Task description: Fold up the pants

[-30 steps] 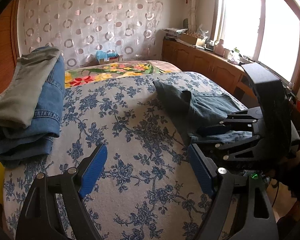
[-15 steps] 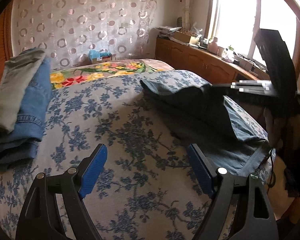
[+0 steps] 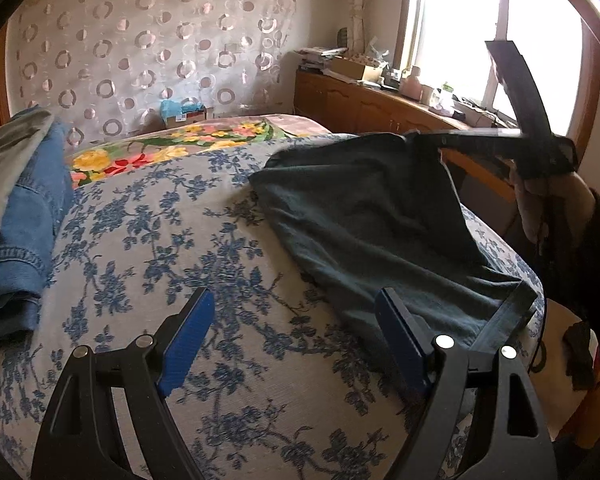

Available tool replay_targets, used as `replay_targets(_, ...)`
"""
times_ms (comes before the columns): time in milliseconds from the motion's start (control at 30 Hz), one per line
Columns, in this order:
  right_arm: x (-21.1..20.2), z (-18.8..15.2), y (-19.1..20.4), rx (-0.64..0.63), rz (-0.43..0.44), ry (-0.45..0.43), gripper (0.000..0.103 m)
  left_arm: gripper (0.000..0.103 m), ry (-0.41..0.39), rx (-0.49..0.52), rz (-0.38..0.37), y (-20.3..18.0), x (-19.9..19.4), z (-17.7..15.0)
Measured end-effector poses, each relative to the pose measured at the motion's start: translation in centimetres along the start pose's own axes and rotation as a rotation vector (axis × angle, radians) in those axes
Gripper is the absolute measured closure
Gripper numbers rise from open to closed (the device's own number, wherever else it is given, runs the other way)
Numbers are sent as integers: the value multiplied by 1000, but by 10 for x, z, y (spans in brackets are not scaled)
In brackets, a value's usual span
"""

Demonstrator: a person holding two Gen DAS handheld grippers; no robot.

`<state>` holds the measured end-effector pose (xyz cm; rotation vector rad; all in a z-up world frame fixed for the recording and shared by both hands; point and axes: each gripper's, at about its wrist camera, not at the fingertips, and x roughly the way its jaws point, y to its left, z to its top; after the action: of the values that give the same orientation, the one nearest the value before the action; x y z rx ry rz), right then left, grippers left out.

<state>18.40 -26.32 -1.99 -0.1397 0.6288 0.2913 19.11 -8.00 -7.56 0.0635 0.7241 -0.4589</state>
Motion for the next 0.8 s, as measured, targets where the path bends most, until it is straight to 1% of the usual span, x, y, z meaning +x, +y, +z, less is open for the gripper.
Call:
replay_targets(167,2,0,-15,7,-34,5,99,20,14,13,-1,-8,7,2)
replay_targets(267,8,0,-21,2,-70,15,101,20,15,13,-1,-8,7,2)
replay_targets(433,8,0,-23,28,-63,19,101,20,28,12,1,-12,11,0)
replay_targets(533,13,-5,-23,41,-6,40,101,20,39,14,-1,-15,16,0)
replay_targets(567,15,-7,-23,44,0,48,99,20,45,17,-1,-16,18,0)
replay_targets(633,22,-10,-24,44,-3,66,83,20,56,23,0,-18,23,-1)
replay_targets(667,27,-12,-25,49,14,81,79,20,60,25,-1,-18,25,-1)
replay_targets(700,31,-12,-28,55,25,95,76,20,64,28,-1,-19,26,-1)
replay_targets(800,39,-12,-34,70,26,110,76,20,77,27,1,-19,30,-3)
